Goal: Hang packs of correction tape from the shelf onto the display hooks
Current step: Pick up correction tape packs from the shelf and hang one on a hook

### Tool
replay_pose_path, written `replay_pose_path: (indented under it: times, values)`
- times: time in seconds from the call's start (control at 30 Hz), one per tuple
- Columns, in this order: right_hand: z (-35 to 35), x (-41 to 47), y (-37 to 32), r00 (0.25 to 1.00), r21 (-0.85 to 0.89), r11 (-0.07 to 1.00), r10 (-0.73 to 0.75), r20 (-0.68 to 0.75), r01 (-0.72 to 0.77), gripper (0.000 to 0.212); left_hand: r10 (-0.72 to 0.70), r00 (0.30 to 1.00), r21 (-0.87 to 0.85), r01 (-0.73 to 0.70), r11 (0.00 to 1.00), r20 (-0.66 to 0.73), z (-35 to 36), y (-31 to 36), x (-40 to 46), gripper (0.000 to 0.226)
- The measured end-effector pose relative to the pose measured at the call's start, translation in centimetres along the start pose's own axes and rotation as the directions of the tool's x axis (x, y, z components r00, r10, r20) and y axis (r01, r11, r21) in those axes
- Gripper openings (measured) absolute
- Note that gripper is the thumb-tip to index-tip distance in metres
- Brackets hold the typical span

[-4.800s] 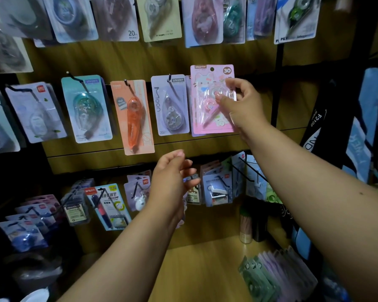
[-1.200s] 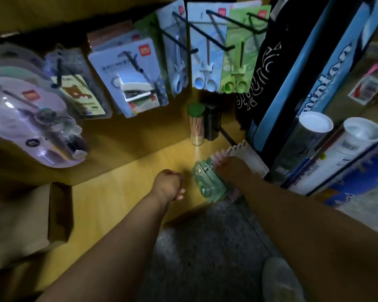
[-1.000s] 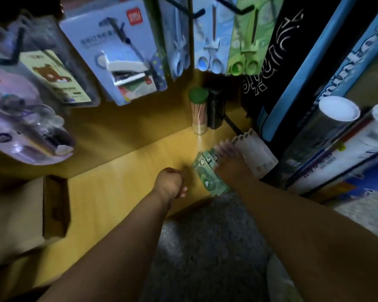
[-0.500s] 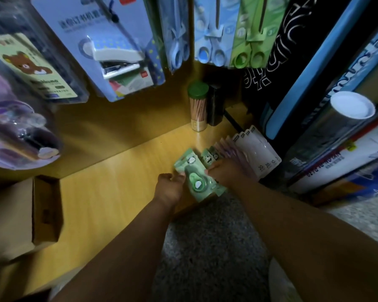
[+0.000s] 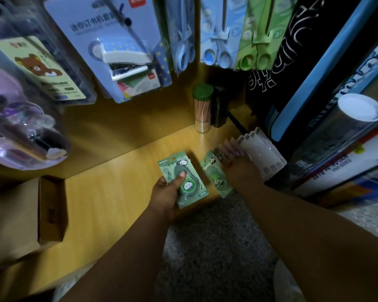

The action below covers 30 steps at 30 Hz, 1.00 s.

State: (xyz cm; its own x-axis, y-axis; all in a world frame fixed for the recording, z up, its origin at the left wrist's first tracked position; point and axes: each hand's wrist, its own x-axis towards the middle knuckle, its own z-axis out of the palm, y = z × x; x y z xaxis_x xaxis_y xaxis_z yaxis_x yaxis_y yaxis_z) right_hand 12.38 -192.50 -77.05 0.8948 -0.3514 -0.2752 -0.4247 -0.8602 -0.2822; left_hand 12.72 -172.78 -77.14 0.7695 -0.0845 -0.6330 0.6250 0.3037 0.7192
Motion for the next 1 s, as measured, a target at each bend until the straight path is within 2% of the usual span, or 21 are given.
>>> replay_pose_path:
  times: [0.07,0.17,0.27,0.37,0.47,0.5,0.6,0.63,0.7,0.77,0.87,1.0]
  values:
    - [0.7,0.2,-0.1,0.999,0.002,1.0,0.019,-0.037,-0.019,0.044,-0.014,1.0,-0.015,0.014,1.0,-0.001,-0.3,-0.1,0.2,0.037]
    - [0.8,0.3,-0.2,1.0,-0.06,0.998,0.005,-0.01,-0.005,0.042,-0.024,1.0,-0.02,0.024,1.0,0.007,-0.7,-0.3,0.3,0.035]
    - [1.0,0.5,-0.3,0.999,-0.044,0.998,0.039,-0.028,-0.04,0.04,-0.034,0.999,-0.024,0.034,0.999,0.005,-1.2,-0.5,0.6,0.036]
    - [0.9,0.2,-0.6,0.999,-0.043,0.998,0.046,0.015,-0.046,0.035,-0.034,0.999,-0.021,0.034,0.999,-0.022,-1.5,-0.8,1.0,0.032]
    - [0.3,0.0,-0.8,0.996,0.2,0.976,0.085,0.004,-0.084,0.036,-0.014,0.997,-0.019,0.012,1.0,-0.076,-1.6,-0.8,0.9,0.01]
    - [0.1,0.0,-0.9,0.996,0.298,0.95,0.087,0.014,-0.087,0.036,-0.008,0.995,-0.014,0.006,1.0,-0.102,-1.7,-0.8,1.1,0.009]
    - [-1.4,-1.0,-1.9,0.993,0.612,0.783,0.061,0.103,-0.112,0.033,-0.002,0.992,-0.032,-0.002,0.999,-0.123,-1.6,-0.7,0.9,0.026]
    - [-1.9,-1.6,-2.1,0.991,0.657,0.744,0.047,0.127,-0.12,0.032,0.0,0.996,-0.048,-0.005,0.999,-0.092,-1.4,-0.6,0.6,0.035]
    - [-2.0,-2.6,-2.5,0.974,0.653,0.74,0.014,0.225,-0.162,0.03,0.007,1.0,-0.061,-0.006,0.998,0.022,-0.7,-0.5,-0.1,0.046]
    - [-1.4,-3.4,-2.7,0.966,0.68,0.713,-0.013,0.259,-0.172,0.03,0.029,0.993,-0.028,-0.026,0.999,0.117,0.0,-0.5,-0.9,0.038]
    - [-0.1,-3.5,-2.4,0.98,0.717,0.682,0.001,0.198,-0.145,0.031,0.021,0.993,0.024,-0.024,0.999,0.114,0.5,-0.7,-1.4,0.037]
    - [-0.3,-2.5,-0.4,0.993,0.536,0.843,0.091,-0.069,-0.04,0.023,0.004,0.998,0.041,-0.006,0.999,0.062,0.0,-0.9,-1.1,0.043]
